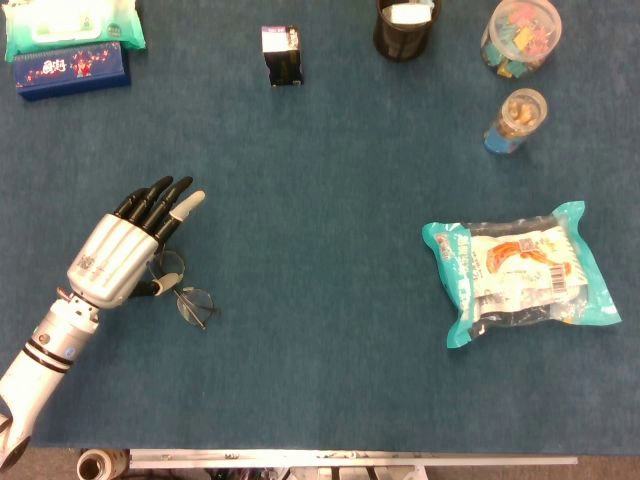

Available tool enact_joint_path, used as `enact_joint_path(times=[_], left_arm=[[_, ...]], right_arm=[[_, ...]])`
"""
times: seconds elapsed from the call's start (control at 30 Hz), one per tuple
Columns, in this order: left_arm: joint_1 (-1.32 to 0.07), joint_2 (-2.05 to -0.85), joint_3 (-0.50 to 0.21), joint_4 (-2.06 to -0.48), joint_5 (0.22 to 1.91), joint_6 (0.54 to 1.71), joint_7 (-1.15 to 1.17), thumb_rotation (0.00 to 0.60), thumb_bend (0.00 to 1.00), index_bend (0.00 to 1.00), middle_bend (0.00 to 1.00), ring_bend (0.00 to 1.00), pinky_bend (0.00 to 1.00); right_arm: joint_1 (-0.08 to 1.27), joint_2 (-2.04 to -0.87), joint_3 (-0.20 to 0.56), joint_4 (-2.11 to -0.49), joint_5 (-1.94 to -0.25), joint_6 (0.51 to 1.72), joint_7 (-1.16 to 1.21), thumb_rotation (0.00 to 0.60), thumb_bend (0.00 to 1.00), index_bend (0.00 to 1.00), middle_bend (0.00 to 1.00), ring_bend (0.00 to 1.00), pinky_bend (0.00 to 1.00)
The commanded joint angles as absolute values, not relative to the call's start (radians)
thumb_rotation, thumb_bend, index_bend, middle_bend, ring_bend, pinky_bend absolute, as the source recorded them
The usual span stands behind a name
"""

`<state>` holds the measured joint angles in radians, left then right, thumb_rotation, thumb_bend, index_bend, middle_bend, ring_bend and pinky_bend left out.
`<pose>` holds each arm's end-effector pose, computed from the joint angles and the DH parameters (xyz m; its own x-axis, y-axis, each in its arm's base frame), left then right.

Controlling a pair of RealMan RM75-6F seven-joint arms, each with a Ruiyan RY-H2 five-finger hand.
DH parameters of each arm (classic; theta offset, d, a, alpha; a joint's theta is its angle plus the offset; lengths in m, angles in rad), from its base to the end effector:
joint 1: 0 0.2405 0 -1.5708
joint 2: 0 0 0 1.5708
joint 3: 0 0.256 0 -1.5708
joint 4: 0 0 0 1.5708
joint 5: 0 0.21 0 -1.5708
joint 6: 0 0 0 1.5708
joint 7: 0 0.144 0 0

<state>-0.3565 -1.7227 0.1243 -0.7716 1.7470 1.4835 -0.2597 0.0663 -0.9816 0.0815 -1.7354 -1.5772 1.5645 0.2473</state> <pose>-0.3004 0.2385 -0.0069 0.4500 0.0793 0.8895 0.7827 -0.5145 -0.3502 -0.2807 -0.1794 0.2005 0.1702 0.0784 0.9823 -0.9787 -0.1023 0.1778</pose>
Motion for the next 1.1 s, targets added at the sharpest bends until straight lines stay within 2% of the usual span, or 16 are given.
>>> enact_joint_path(times=[0.03, 0.53, 0.7, 0.93, 1.1], left_arm=[[-0.356, -1.726, 0.126, -0.767, 1.748, 1.483, -0.258, 0.600, 0.00, 0.00, 0.02, 0.02, 0.18], [-0.354, -1.739, 0.131, -0.743, 1.751, 1.483, -0.252, 0.600, 0.00, 0.00, 0.02, 0.02, 0.18], [-0.346, -1.721, 0.124, -0.761, 1.756, 1.526, -0.244, 0.600, 0.00, 0.00, 0.02, 0.02, 0.18], [-0.313, -1.624, 0.100, -0.878, 1.752, 1.639, -0.221, 0.600, 0.00, 0.00, 0.02, 0.02, 0.18], [-0.277, -1.511, 0.075, -1.020, 1.728, 1.703, -0.189, 0.600, 0.00, 0.00, 0.04, 0.02, 0.18]], right_arm=[[0.066, -0.982, 0.082, -1.736, -1.577, 1.566, 0.248, 0.600, 0.21, 0.53, 0.43, 0.29, 0.29], [0.067, -0.983, 0.082, -1.736, -1.576, 1.563, 0.244, 0.600, 0.21, 0.53, 0.43, 0.29, 0.29], [0.066, -0.982, 0.083, -1.736, -1.575, 1.566, 0.247, 0.600, 0.21, 0.53, 0.43, 0.29, 0.29], [0.065, -0.981, 0.082, -1.738, -1.581, 1.568, 0.252, 0.600, 0.21, 0.53, 0.43, 0.29, 0.29], [0.066, -0.984, 0.079, -1.738, -1.583, 1.565, 0.243, 0.600, 0.21, 0.53, 0.43, 0.29, 0.29]])
